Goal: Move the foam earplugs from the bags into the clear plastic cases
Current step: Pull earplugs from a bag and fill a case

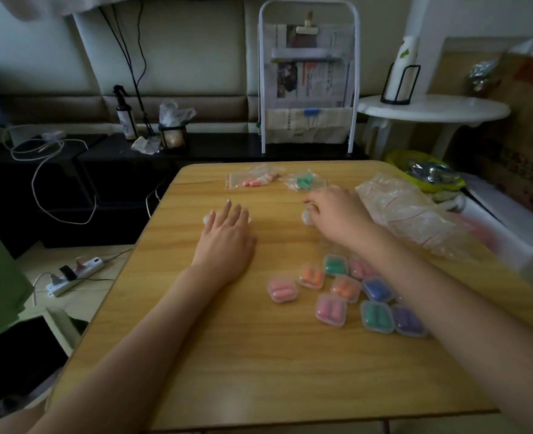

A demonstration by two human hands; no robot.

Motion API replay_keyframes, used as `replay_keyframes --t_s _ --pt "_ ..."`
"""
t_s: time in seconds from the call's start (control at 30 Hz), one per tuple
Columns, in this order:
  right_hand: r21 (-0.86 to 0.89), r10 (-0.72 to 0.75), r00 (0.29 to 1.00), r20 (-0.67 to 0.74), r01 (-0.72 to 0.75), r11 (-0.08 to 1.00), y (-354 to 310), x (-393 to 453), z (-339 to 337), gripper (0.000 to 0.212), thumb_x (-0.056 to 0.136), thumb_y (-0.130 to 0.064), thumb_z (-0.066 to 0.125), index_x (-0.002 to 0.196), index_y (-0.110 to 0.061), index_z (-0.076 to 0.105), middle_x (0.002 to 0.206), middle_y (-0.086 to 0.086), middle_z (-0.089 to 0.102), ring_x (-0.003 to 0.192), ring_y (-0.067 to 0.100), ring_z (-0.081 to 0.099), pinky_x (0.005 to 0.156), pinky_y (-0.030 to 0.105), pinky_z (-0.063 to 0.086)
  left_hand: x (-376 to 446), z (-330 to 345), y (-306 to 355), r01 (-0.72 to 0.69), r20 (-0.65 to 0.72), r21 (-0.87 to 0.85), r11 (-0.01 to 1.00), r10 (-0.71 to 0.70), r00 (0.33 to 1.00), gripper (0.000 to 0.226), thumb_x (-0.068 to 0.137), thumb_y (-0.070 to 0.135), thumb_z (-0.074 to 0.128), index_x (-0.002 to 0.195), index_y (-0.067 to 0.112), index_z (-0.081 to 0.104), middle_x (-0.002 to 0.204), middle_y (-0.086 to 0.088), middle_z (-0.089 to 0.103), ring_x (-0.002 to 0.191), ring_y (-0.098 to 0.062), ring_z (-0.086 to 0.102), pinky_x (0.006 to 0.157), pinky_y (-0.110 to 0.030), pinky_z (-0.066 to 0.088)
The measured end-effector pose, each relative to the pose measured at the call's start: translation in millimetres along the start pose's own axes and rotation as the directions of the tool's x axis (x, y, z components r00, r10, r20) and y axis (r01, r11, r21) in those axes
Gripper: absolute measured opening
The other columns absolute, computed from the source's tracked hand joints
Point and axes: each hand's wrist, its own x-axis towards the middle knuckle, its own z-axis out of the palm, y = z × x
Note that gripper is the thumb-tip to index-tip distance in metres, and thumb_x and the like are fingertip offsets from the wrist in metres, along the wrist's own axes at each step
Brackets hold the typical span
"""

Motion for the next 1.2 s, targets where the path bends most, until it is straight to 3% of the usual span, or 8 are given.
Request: replay_keyframes --t_s 0.23,0.47,0.67,0.77,0.97,1.07,1.13,1.2 --pt "-0.161 0.08 0.987 0.143 -0.057 0.985 -7.0 20.1 21.2 0.027 0.098 -0.024 0.044 0.084 -0.017 0.066 0.083 0.0 0.062 0.085 0.02 0.055 0.101 0.041 0.033 -7.0 -14.5 4.3 -0.049 -0.093 -0.284 0.957 0.024 0.995 0.037 0.096 0.022 0.049 0.133 0.019 0.05 0.144 0.001 0.043 0.139 -0.018 0.026 0.114 -0.028 0.004" --pt "-0.086 0.018 1.0 -0.024 -0.02 0.996 -11.0 34.4 22.4 0.028 0.099 -0.039 0.042 0.112 -0.028 0.064 0.106 -0.004 0.066 0.108 0.019 0.054 0.102 0.043 0.028 -3.4 -5.0 -0.1 -0.005 -0.21 -0.3 0.954 -0.061 0.976 0.033 0.094 0.018 0.052 0.128 0.02 0.054 0.14 0.002 0.045 0.14 -0.019 0.024 0.115 -0.029 0.009" --pt "-0.258 0.184 0.968 0.168 -0.137 0.956 4.1 76.8 36.3 0.036 0.097 -0.022 0.046 0.133 -0.029 0.047 0.12 0.003 0.062 0.116 0.026 0.052 0.103 0.049 0.024 -1.2 -0.7 15.2 -0.347 -0.123 -0.257 0.902 0.326 0.937 0.049 0.1 0.03 0.04 0.147 0.029 0.027 0.157 0.007 0.018 0.145 -0.009 -0.001 0.113 -0.027 -0.011" --pt "-0.257 0.162 0.98 0.113 -0.129 0.958 7.2 79.1 46.7 0.025 0.094 -0.022 0.051 0.118 -0.023 0.059 0.111 0.001 0.063 0.107 0.024 0.055 0.096 0.044 0.031 0.5 7.1 17.2 -0.389 -0.028 -0.242 0.889 0.394 0.919 0.051 0.102 0.034 0.032 0.15 0.029 0.019 0.158 0.009 0.015 0.145 -0.008 -0.006 0.115 -0.031 -0.01" --pt "0.043 0.211 0.961 0.179 -0.221 0.974 21.8 68.6 41.0 0.032 0.087 -0.02 0.065 0.118 -0.012 0.059 0.112 0.008 0.062 0.096 0.025 0.06 0.076 0.032 0.047 0.6 7.8 18.6 -0.374 -0.037 -0.179 0.91 0.374 0.927 0.052 0.1 0.035 0.037 0.15 0.027 0.024 0.148 0.003 0.033 0.137 -0.015 0.022 0.115 -0.033 0.013" --pt "0.042 0.262 0.955 0.137 -0.27 0.962 28.2 62.8 34.2 0.009 0.088 -0.021 0.064 0.093 -0.013 0.064 0.089 0.004 0.064 0.076 0.019 0.059 0.066 0.031 0.049 -0.2 6.7 19.7 -0.357 -0.06 -0.174 0.918 0.352 0.934 0.049 0.098 0.036 0.042 0.145 0.025 0.034 0.14 0.002 0.036 0.132 -0.015 0.024 0.11 -0.033 0.025" --pt "0.05 0.251 0.963 0.098 -0.256 0.965 29.2 62.6 32.9 0.024 0.094 -0.031 0.056 0.08 -0.012 0.059 0.074 0.002 0.058 0.064 0.016 0.053 0.056 0.029 0.042 -0.4 6.7 19.9 -0.355 -0.097 -0.203 0.913 0.342 0.935 0.042 0.096 0.034 0.046 0.136 0.022 0.044 0.139 0.001 0.039 0.131 -0.015 0.026 0.109 -0.034 0.028" --pt "0.073 0.194 0.977 0.094 -0.201 0.977 27.1 65.8 34.4 0.022 0.097 -0.034 0.051 0.101 -0.015 0.062 0.093 0.005 0.063 0.076 0.018 0.056 0.061 0.031 0.043 -0.2 8.3 19.9 -0.357 -0.117 -0.239 0.903 0.339 0.934 0.038 0.094 0.032 0.05 0.13 0.019 0.048 0.145 0.002 0.04 0.135 -0.015 0.024 0.111 -0.036 0.027"
